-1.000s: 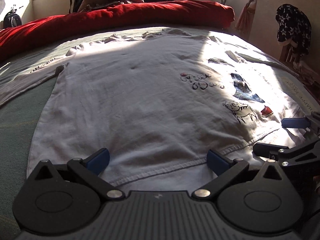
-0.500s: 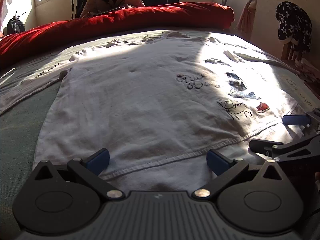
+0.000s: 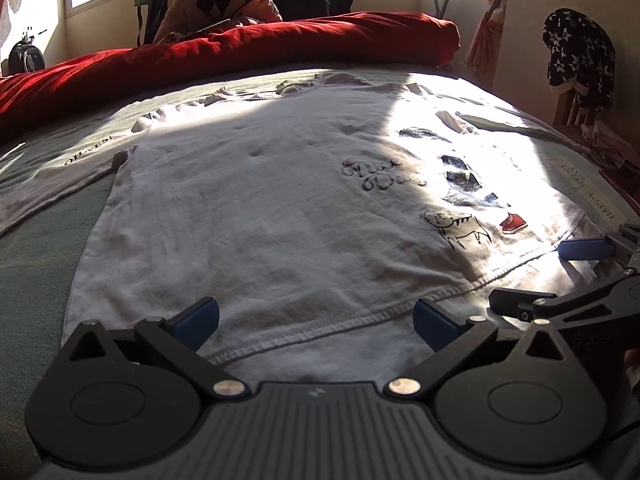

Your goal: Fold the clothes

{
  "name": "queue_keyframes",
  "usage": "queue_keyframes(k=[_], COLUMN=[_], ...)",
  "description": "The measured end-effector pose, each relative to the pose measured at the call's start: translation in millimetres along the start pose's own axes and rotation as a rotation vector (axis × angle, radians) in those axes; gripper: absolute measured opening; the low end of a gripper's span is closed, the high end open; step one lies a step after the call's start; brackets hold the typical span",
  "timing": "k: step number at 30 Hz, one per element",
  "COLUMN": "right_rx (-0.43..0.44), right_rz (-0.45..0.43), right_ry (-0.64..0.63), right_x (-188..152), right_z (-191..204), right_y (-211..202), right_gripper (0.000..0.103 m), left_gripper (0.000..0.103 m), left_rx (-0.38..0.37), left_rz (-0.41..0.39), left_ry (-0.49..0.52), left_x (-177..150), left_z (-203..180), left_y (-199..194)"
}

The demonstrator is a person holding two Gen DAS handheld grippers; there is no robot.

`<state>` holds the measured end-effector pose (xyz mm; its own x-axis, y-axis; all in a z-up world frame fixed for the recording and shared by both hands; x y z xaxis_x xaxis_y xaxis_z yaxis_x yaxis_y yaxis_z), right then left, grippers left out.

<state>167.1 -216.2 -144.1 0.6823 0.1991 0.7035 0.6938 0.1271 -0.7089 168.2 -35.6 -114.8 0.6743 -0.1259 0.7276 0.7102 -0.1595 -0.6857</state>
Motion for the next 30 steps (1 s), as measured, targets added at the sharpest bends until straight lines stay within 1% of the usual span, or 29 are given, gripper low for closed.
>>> queue_keyframes(k=[2,4,7,11,15,17,20,23,26,28,30], right_rx=[0.001,0.003,0.003,-0.001,-0.004,-0.005,-0.008,-0.016,-0.014,-0.011,-0.014], right_rz=[-0.002,-0.004,-0.009,-0.01,0.001,0.002,0.003,0.001,0.0,0.003,0.0], right_ry=[0.008,0.015,0.019,0.013,0.017,0.016,0.015,0.016,0.021,0.018,0.011], right_x=[1,2,3,3,1,1,1,1,2,2,2], right_z=[-1,-2,-2,-2,-2,-2,-1,-1,-1,1,2], right_y=[-1,-3,-5,-5,-3,-4,-5,-6,-7,-7,-7], right_gripper=[0.103,0.103,0.103,0.103,0.103,0.103,0.103,0.103,0.103,0.103,0.103], left_gripper=[0.103,0.103,0.103,0.103,0.103,0.103,0.103,0.103,0.103,0.103,0.103], left_rx=[0.001,0.005,-0.004,-0.012,-0.003,0.006,0.0,-0.006,-0.014,-0.001,0.0], left_rz=[-0.009,0.0,0.03,0.02,-0.004,-0.001,0.029,0.015,-0.001,-0.015,-0.01], left_ry=[0.025,0.038,0.009,0.003,0.016,-0.001,-0.032,-0.024,0.003,0.0,-0.019], left_x=[5,6,-3,-11,-1,1,-7,-13,-5,2,3], left_z=[-3,-4,-2,-1,4,9,12,10,10,14,18], left_y=[1,4,10,6,0,2,7,3,-2,-3,0])
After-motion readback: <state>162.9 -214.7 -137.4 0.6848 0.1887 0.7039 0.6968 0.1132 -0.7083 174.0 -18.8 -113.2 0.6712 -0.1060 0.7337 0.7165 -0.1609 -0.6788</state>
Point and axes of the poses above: each gripper's, at about its wrist camera, not at the fingertips, and y roughly the way its jaws point, z to its left, x to its top, the point moved 8 cm from there along y, roughly the way its jaws point, and after that the axes turned 2 degrees about -x, right-handed, at the moved point
